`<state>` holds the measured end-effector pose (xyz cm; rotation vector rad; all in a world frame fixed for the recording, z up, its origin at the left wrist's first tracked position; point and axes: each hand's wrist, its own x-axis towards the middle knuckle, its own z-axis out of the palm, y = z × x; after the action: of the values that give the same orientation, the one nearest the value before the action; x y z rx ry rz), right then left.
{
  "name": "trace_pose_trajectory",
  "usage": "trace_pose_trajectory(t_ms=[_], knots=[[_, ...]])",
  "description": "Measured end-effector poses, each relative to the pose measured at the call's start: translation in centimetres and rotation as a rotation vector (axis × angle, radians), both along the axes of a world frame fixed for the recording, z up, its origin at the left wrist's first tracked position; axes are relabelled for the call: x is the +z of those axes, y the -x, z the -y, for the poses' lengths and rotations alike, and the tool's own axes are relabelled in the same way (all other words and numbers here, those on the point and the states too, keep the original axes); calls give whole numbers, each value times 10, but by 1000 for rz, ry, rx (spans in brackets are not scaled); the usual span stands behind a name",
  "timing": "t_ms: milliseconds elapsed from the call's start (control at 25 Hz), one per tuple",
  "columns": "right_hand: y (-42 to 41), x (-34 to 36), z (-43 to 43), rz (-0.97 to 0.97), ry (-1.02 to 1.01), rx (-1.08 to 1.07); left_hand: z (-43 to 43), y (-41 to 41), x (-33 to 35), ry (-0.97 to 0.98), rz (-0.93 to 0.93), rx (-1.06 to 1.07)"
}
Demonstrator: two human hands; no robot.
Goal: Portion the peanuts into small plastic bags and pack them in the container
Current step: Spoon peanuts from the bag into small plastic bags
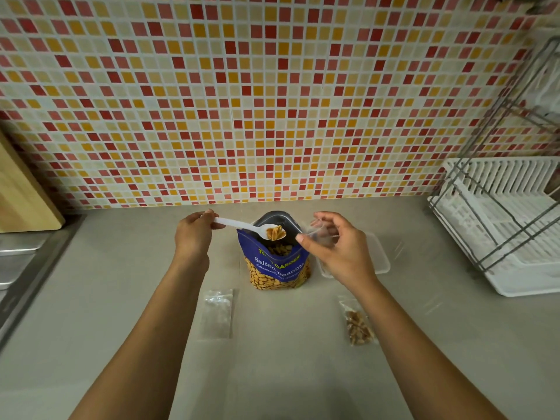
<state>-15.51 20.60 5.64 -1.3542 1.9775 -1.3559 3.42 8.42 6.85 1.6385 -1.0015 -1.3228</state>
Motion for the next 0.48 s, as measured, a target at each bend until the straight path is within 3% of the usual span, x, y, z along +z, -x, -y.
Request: trace_pose_trajectory(t_ms=[120,280,400,480], knots=[[-8,2,6,-161,-11,23,5,-6,19,45,-49,31],[-19,4,14,-194,11,33,5,-3,51,121,-74,11],[-24,6,17,-157,37,28,-7,7,66,292,51,-99],[-27,8,17,-128,56,24,-18,14,68,562,253,-244]])
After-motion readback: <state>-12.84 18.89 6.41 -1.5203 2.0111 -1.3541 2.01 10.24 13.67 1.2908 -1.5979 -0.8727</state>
